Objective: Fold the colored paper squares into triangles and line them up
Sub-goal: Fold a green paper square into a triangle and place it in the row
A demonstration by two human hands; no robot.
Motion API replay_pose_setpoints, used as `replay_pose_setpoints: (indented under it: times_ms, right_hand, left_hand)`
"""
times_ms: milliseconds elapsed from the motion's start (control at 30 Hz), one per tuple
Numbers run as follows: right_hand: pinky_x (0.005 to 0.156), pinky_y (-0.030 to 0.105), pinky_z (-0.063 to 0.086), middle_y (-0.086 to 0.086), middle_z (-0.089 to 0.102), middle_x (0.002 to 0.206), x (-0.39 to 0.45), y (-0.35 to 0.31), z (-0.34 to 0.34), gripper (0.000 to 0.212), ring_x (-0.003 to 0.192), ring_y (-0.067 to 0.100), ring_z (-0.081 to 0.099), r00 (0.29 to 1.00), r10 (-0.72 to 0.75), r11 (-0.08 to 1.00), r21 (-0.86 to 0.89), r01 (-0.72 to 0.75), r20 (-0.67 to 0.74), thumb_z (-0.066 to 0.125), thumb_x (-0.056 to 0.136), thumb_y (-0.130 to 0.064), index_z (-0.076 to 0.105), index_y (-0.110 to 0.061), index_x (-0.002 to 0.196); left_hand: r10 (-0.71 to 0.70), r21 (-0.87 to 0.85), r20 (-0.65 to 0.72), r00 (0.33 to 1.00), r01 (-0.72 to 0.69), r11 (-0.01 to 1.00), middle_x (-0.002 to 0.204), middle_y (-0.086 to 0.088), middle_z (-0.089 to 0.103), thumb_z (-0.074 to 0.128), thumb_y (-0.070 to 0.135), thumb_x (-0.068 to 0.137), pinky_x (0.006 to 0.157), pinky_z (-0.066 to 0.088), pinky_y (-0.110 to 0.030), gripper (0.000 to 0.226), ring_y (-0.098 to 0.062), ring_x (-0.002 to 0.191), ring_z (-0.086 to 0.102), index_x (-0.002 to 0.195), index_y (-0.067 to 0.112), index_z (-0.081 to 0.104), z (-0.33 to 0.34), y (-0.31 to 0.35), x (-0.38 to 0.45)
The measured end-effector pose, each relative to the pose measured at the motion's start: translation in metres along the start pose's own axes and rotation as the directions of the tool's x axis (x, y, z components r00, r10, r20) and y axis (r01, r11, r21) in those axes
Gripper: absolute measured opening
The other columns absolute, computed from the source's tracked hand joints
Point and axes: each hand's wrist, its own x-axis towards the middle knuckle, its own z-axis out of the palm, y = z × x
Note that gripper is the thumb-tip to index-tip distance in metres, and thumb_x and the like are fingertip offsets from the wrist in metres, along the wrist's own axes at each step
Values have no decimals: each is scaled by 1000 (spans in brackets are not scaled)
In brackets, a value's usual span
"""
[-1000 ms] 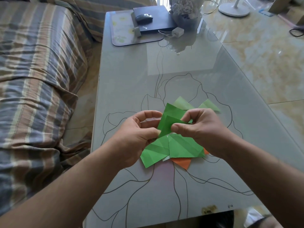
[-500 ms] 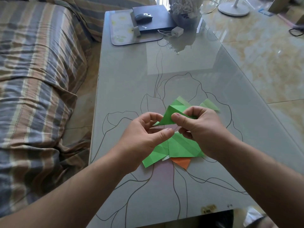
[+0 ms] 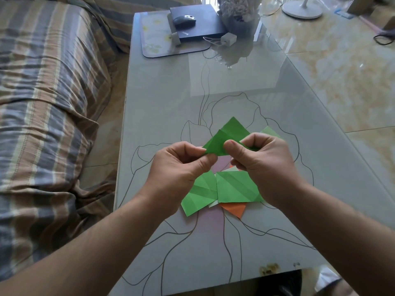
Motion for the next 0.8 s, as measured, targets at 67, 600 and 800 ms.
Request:
replay_pose_setpoints:
  times_ms: [67,600,800]
  right_hand:
    - [68,36,53,13,67,68,1,0,-1,40,65,22,64,1000,1,1000,12,-1,2,87,65,-42,68,-8,72]
    - [66,41,50,9,70,60,-5,3,8,31,63,28,65,999,11,999,-53,-13,-30,86,83,-21,61,-9,72]
    - [61,34,52,8,64,60,-5,5,10,31,58,19,66,994,98,995,23,-97,-37,81,88,-15,56,-13,70]
  left_hand:
    - [-11,-11,2,1000,11,1000,82,-16,74,87,25,63,87,58,-44,17,-27,77,68,73,18,75,0,0,0]
    - [55,73,68,996,-60,996,97,-9,79,69,6,96,82,62,-34,33,-23,83,75,127,16,69,2,1,-6]
    - [42,110,27,999,-44,993,94,-3,79,78,10,88,77,60,-28,34,-16,81,74,119,24,72,6,-7,-6]
